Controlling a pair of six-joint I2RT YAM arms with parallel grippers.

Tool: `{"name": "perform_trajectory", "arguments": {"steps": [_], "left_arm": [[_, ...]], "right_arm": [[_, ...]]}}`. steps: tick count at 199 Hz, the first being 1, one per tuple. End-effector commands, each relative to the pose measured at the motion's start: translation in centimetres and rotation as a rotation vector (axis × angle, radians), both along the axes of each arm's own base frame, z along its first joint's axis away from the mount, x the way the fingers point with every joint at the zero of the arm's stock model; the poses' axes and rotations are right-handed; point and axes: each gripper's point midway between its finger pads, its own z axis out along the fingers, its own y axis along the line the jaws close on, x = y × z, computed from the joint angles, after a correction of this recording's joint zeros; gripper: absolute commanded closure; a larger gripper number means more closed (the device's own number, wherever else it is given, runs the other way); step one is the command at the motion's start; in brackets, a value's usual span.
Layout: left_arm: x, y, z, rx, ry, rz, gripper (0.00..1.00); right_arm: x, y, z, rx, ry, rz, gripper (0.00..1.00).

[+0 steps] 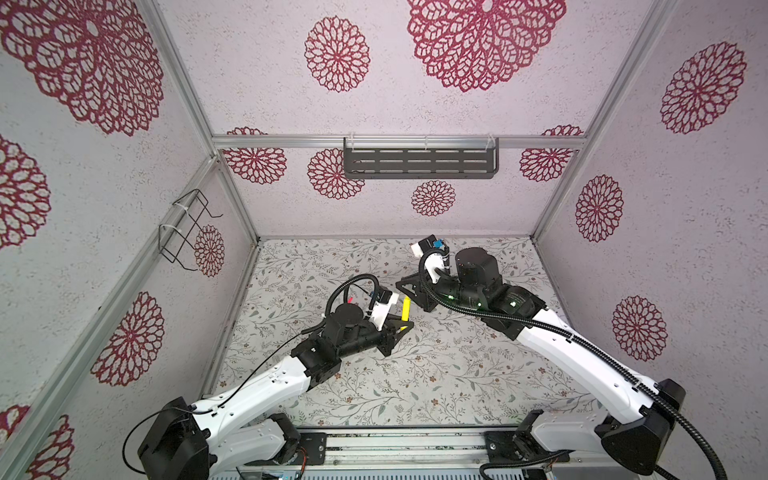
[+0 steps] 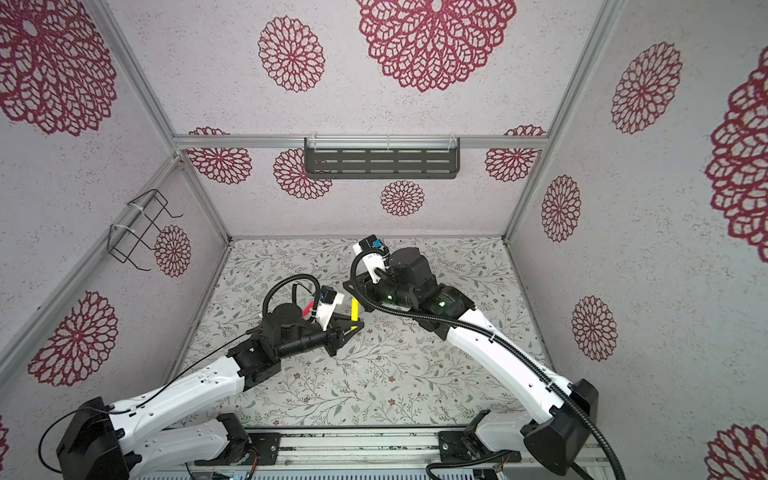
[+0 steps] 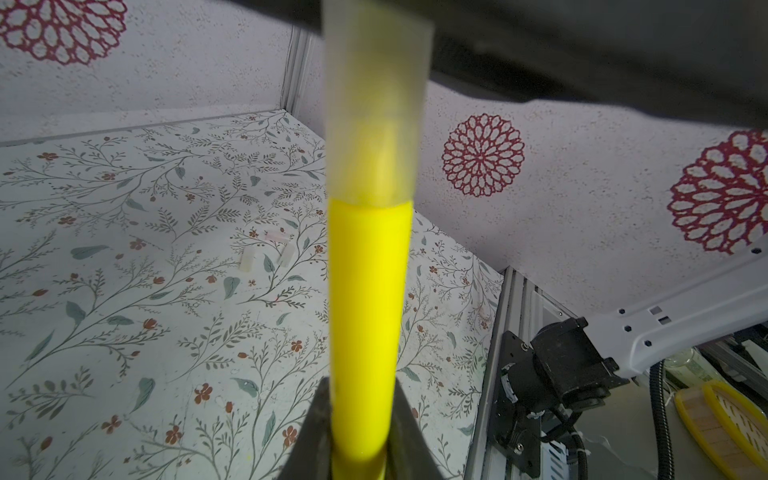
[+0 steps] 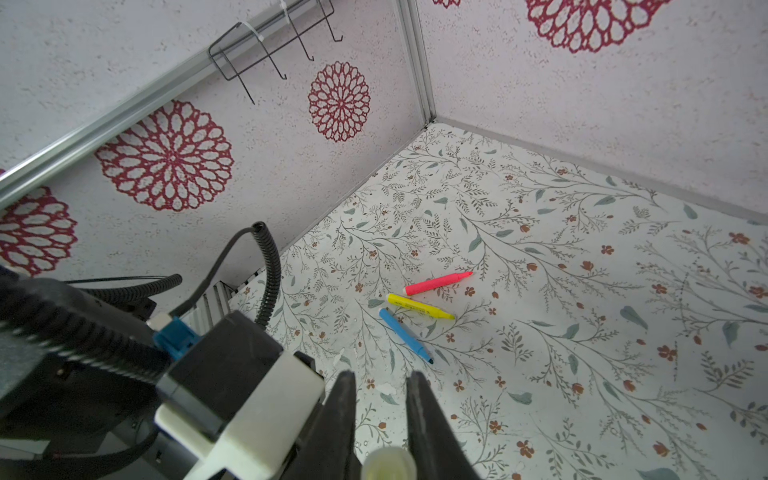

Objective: Insert the pens into the pen caps
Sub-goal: 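Press the cap down onto the highlighter held upright by the left gripper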

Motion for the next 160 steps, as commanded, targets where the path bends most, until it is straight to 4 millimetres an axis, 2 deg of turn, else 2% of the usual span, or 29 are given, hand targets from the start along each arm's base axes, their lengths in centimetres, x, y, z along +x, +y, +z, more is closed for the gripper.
{"name": "perform_trajectory", "arguments": {"steps": [1, 31, 93, 160], "left_arm": [[-0.1, -0.5, 1.0, -0.008, -0.031, -0.016, 1.0], [-0.2, -0.4, 1.1, -0.013, -0.034, -0.014, 1.0], [-0.4, 0.0, 1.9, -0.018, -0.048, -0.009, 1.0], [-0.4, 0.1, 3.7, -0.044, -0.096, -0.005, 1.0]], "right_arm": [[-0.3, 0.2, 1.8, 0.033, -0.06, 0.01, 0.82], [-0.6, 0.2, 1.4, 0.027, -0.056, 0.024, 1.0], [-1.5, -0.4, -0.8, -0.005, -0.033, 0.026, 1.0], [-3.1, -0.3, -3.8, -0.041, -0.01, 0.031, 1.0]]}}
